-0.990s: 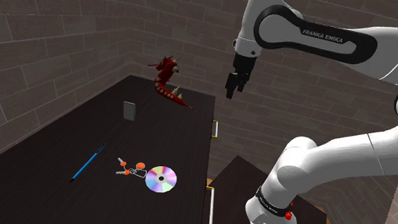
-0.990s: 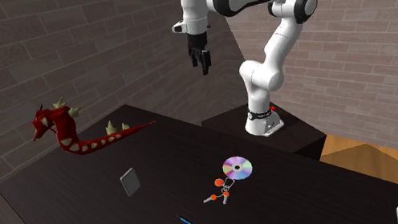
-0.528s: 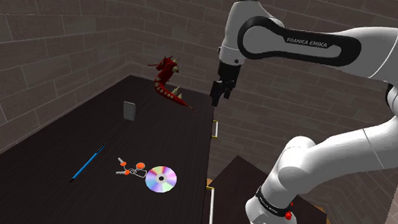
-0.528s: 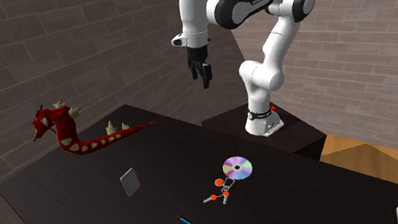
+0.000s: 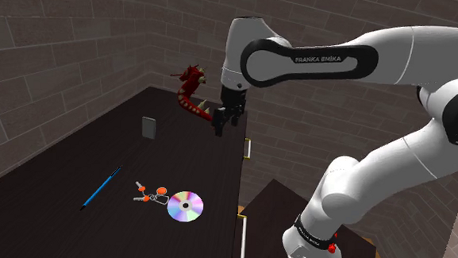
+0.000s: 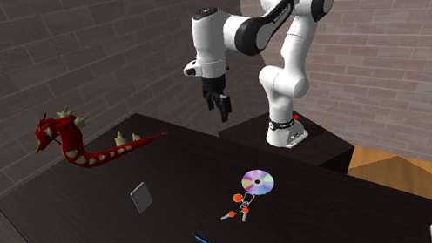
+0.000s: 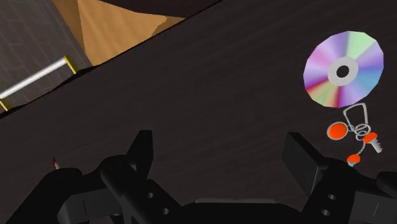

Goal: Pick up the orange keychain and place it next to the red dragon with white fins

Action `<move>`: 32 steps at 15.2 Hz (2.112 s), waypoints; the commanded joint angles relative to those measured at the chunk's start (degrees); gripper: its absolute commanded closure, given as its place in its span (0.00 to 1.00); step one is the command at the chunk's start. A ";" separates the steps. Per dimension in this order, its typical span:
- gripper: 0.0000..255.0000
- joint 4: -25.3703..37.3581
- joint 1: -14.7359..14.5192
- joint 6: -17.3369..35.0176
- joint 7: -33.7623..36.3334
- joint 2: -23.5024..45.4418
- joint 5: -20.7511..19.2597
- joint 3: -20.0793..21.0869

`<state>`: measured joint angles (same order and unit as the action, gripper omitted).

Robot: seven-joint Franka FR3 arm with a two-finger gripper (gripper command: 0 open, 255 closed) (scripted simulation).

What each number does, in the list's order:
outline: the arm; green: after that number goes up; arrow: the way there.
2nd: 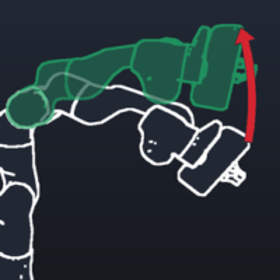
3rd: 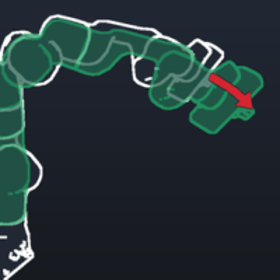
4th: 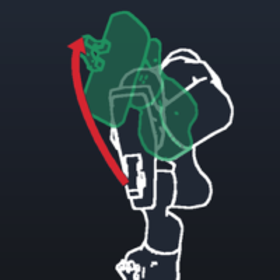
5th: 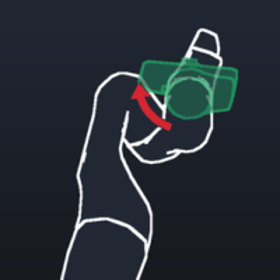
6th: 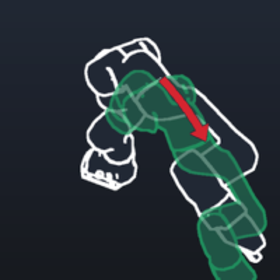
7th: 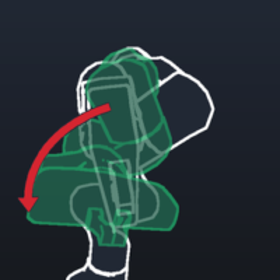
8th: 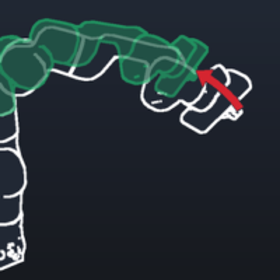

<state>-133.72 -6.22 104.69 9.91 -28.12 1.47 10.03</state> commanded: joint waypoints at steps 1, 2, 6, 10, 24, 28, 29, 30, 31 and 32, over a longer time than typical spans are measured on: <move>0.00 0.04 -0.70 2.74 1.59 2.69 0.64 1.54; 0.00 0.47 -0.99 3.93 2.35 4.29 0.84 2.30; 0.00 2.85 -2.06 8.42 5.49 11.05 1.04 5.25; 0.00 6.27 -3.07 12.33 8.88 18.36 0.20 7.99; 0.00 23.49 -9.13 19.72 20.53 44.01 -8.52 12.45; 0.00 22.34 -9.38 22.34 21.10 45.60 -9.39 12.13; 0.00 22.08 -9.45 22.99 21.25 46.03 -9.61 12.04; 0.00 21.84 -9.53 23.63 21.40 46.46 -9.85 11.94; 0.00 21.70 -9.57 24.00 21.49 46.71 -9.99 11.89; 0.00 21.70 -9.57 24.00 21.49 46.71 -9.99 11.89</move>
<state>-111.97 -15.76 128.44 31.35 18.41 -8.42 21.96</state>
